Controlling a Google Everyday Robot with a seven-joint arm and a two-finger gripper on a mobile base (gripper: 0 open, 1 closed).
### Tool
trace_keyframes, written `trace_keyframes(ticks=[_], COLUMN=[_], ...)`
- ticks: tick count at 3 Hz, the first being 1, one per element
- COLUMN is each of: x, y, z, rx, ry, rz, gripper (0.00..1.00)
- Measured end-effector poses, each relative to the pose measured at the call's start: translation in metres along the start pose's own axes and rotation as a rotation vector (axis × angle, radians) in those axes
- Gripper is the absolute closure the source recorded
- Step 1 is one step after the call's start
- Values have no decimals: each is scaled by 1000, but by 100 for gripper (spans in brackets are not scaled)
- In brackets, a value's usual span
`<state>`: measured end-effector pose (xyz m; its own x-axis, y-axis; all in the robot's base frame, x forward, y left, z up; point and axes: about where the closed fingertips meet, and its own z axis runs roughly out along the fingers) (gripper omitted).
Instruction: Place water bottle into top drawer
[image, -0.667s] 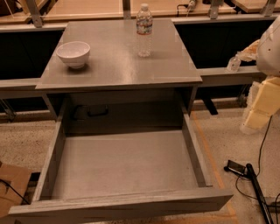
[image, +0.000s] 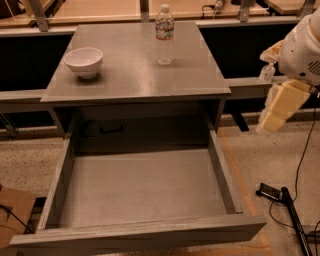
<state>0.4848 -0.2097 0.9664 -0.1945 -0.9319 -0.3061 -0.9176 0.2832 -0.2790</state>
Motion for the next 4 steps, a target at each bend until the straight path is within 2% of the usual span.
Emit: trace_keyframes(ticks=[1,2,3,4], x=[-21,-59,-65,-77], y=[-55,-118,-139,-132], z=[34,64,65,76], rx=[34,56,65,67], ry=[-150,-376,-447,-471], rz=[7,77,102,107], gripper=[0,0,0,0])
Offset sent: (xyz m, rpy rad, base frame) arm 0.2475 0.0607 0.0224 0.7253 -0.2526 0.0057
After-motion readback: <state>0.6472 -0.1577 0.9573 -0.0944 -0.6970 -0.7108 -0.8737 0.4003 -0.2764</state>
